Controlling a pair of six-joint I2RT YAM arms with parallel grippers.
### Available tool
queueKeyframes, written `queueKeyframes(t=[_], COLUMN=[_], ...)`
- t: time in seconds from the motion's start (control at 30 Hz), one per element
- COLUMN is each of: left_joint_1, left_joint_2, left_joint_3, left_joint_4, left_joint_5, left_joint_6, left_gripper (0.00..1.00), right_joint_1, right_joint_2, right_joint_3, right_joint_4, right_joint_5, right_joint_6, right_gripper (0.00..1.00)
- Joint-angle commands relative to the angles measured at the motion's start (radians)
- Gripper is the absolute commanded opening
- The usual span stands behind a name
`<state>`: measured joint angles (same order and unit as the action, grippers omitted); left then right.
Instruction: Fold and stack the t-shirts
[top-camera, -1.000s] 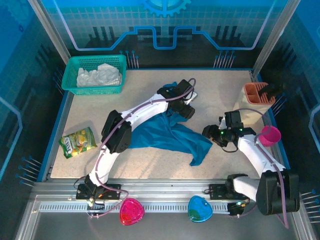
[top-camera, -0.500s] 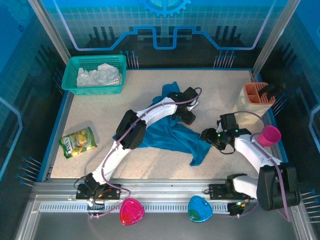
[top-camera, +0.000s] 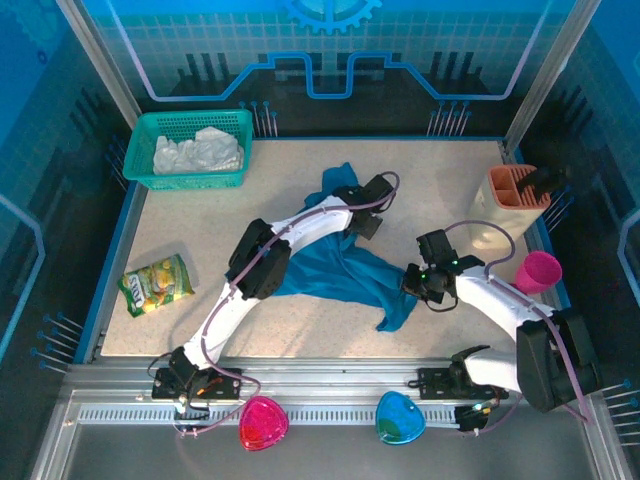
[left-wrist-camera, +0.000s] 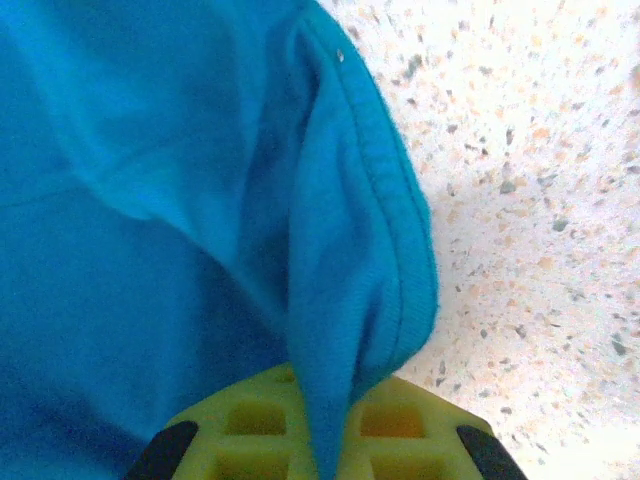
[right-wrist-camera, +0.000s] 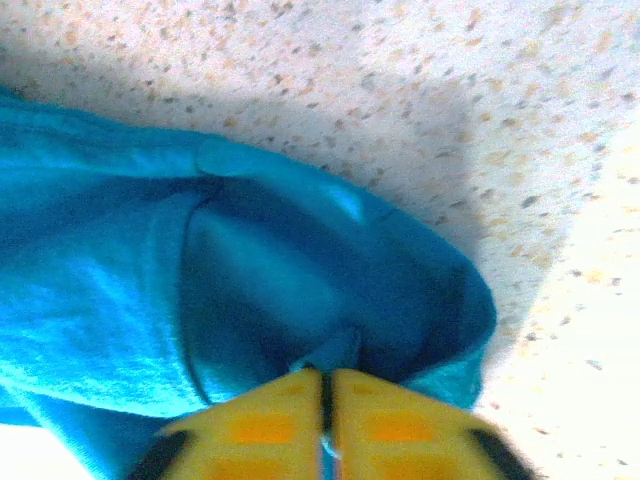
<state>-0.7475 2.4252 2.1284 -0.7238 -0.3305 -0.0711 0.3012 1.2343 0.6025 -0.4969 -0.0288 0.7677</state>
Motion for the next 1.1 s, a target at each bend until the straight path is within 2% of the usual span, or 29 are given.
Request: queueKeyframes(t=[0.0, 0.13, 0.23, 0.4, 0.47, 0.6, 0.77, 0.9, 1.03, 1.07], left_joint_1=[-0.005, -0.004, 0.002, 0.036, 0.061, 0.117, 0.175, 0.209, 0.227, 0.229], left_joint_2=[-0.152, -0.207, -0.22, -0.224, -0.223, -0.221, -0.244, -0.257, -0.236, -0.23], left_joint_3=[-0.014, 0.0, 0.032, 0.076, 0.087, 0.062, -0.091, -0.234, -0.295, -0.303], left_joint_4=[0.058, 0.072, 0.084, 0.115, 0.126, 0.143, 0.223, 0.31, 0.342, 0.346], left_joint_5=[-0.049, -0.062, -0.064, -0.067, -0.066, -0.048, -0.031, -0.01, -0.005, -0.005], left_joint_6=[-0.025, -0.024, -0.024, -0.044, -0.061, -0.109, -0.17, -0.231, -0.256, -0.257], left_gripper=[0.0, 0.0, 0.0, 0.0, 0.0, 0.0, 0.0, 0.0, 0.0, 0.0], right_joint_1=[0.012, 0.013, 0.015, 0.016, 0.019, 0.039, 0.157, 0.312, 0.384, 0.387], right_joint_2=[-0.035, -0.114, -0.202, -0.375, -0.458, -0.521, -0.38, -0.168, 0.004, 0.028], right_joint_3=[0.034, 0.042, 0.03, -0.013, -0.045, -0.101, -0.145, -0.09, -0.016, -0.001], right_joint_4=[-0.077, -0.136, -0.156, -0.115, -0.053, 0.075, 0.277, 0.372, 0.447, 0.45], right_joint_5=[0.086, 0.088, 0.03, -0.199, -0.318, -0.452, -0.523, -0.478, -0.469, -0.473], right_joint_6=[-0.006, -0.031, -0.075, -0.162, -0.181, -0.166, -0.129, -0.148, -0.144, -0.143], right_gripper=[0.0, 0.0, 0.0, 0.0, 0.0, 0.0, 0.0, 0.0, 0.0, 0.06])
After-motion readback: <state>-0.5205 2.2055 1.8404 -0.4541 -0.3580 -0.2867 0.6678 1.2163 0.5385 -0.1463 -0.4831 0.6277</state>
